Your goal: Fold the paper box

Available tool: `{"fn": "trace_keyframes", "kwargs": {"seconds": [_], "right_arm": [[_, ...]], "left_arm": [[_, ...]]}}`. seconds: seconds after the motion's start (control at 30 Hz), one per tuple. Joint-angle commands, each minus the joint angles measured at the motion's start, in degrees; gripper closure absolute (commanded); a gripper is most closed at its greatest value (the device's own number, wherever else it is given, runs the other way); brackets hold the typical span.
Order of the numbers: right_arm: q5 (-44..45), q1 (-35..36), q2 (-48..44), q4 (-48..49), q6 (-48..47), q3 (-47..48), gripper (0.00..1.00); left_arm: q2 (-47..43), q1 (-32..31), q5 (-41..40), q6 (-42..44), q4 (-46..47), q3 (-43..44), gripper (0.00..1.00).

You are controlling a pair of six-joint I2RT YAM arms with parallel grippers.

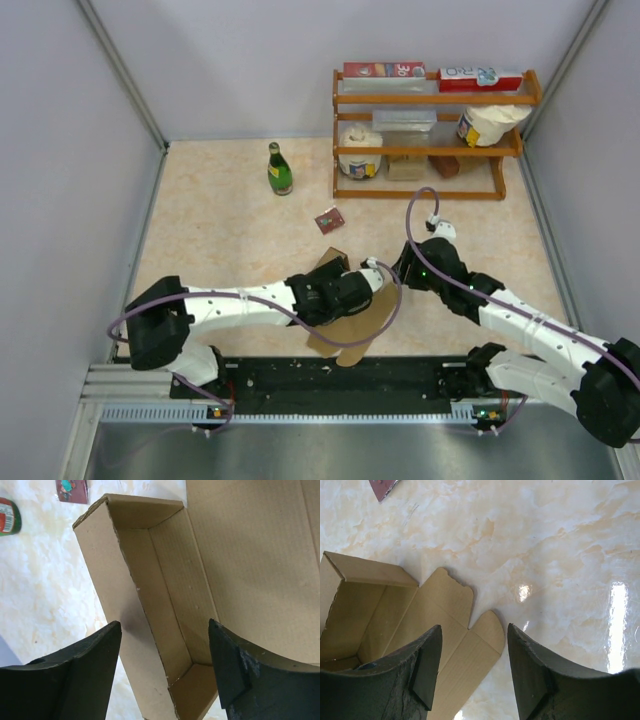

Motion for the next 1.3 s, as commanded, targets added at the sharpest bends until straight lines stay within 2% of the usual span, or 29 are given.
{"fn": "trace_keyframes", "kwargs": {"seconds": [0.0,0.4,0.6,0.83,1.13,1.27], "right_arm": [[-0.2,-0.5,-1.1,0.4,-1.0,-0.3,0.46],[-0.8,-0.9,-1.0,0.9,-1.1,-0.9,0.46],[-1.0,-1.0,-2.3,1.1,-0.5,-1.5,0.46],[-0.9,-1.0,-3.2,1.1,-0.5,-2.5,0.46],[-1.0,-1.0,-3.1,1.1,-0.5,-2.3,0.46],[-1.0,-1.0,-3.3,1.1,-0.8,-2.3,0.46]], "left_arm": [[2.4,-2.6,-9.3,1.2,-0.2,1.9,0.27],[6.8,-5.6,-16.6,3.5,-0.8,4.1,0.41],[7.1,-6.0,-16.9,3.3,-0.8,4.2,0.57],[7.7,-6.2,-17.4,3.1,-1.1,4.1,0.69],[8.0,-6.3,-17.9,2.4,-1.1,4.0,0.95],[8.0,-6.3,-17.4,2.0,-0.8,3.8,1.0]]}}
